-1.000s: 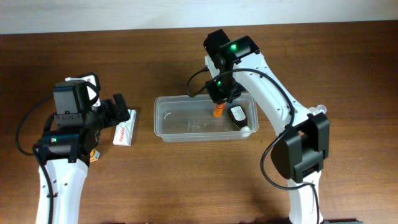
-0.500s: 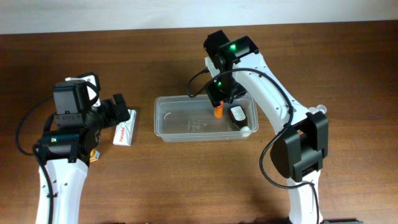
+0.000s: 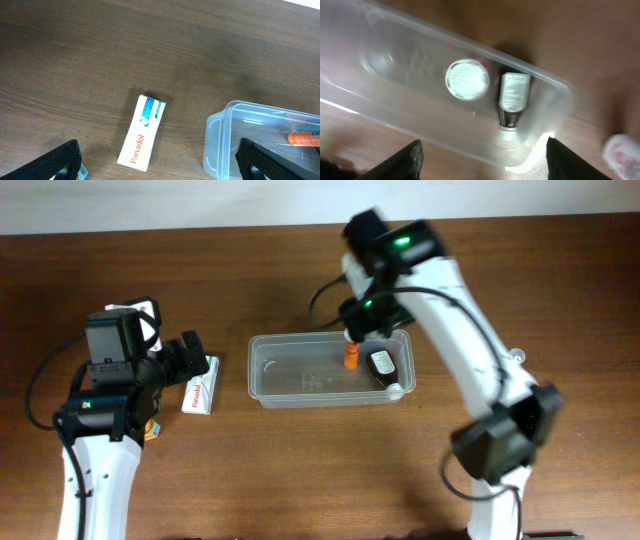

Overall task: Pack container
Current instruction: 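Carry the orange tube into the container and release it upright, then grasp the white lotion bottle with the right gripper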

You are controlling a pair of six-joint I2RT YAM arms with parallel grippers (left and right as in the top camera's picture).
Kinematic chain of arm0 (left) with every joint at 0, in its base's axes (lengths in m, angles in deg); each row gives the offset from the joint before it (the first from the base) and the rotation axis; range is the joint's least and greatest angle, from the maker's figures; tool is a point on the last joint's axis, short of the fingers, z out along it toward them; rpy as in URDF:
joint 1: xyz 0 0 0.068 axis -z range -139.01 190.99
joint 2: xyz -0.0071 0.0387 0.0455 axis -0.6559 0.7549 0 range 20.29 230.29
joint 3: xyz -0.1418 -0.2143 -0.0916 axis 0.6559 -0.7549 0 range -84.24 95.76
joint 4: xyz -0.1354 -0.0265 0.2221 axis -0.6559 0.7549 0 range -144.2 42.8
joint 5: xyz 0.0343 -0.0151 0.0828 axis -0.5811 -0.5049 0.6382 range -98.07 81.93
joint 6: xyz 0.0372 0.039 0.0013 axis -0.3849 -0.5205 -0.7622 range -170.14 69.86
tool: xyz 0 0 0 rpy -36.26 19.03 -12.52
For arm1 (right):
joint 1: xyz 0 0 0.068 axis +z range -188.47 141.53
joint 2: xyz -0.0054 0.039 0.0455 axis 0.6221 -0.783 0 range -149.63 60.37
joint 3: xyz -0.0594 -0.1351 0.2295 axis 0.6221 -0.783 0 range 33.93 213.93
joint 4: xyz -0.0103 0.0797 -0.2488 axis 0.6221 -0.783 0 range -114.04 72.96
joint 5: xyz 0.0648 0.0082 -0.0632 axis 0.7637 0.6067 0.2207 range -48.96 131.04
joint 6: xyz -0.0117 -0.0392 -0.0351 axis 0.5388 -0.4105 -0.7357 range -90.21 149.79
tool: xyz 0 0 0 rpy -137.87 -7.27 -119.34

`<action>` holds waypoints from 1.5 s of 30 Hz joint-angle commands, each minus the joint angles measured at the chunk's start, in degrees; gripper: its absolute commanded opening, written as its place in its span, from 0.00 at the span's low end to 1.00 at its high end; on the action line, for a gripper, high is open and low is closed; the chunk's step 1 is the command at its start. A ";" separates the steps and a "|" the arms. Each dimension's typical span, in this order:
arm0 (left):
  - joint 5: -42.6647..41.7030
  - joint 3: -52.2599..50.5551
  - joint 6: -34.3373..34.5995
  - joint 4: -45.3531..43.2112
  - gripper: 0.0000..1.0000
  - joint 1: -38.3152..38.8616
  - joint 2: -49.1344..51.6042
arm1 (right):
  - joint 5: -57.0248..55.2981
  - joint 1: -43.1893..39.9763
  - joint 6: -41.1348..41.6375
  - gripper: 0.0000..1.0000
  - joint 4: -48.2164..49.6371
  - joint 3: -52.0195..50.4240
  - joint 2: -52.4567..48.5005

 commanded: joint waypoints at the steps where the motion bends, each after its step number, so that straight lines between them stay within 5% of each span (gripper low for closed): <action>1: -0.61 1.09 0.11 -0.13 1.00 -0.35 0.31 | -2.71 -5.40 2.97 0.75 -0.83 3.72 7.89; 10: -0.63 1.09 0.11 -0.13 0.99 -0.35 0.31 | -2.93 -27.12 3.98 0.96 -6.10 3.08 11.65; 14: -0.61 1.09 0.11 -0.15 0.99 -0.35 0.31 | -2.75 -33.77 3.91 0.97 -7.74 -1.22 10.14; 26: -0.63 1.09 0.11 -0.11 0.99 -0.35 0.31 | -2.93 -38.12 2.19 0.98 3.87 -27.06 9.18; 34: -0.63 1.09 0.11 -0.13 0.99 -0.35 0.31 | -2.93 -38.53 0.66 0.98 13.20 -34.69 9.18; 38: -0.63 1.09 0.11 0.00 0.99 -0.35 0.31 | -2.93 -38.53 0.68 0.87 13.44 -34.75 9.18; 45: -0.63 1.09 0.11 0.07 0.99 -0.35 0.31 | -2.95 -38.53 0.66 0.46 13.18 -34.75 9.18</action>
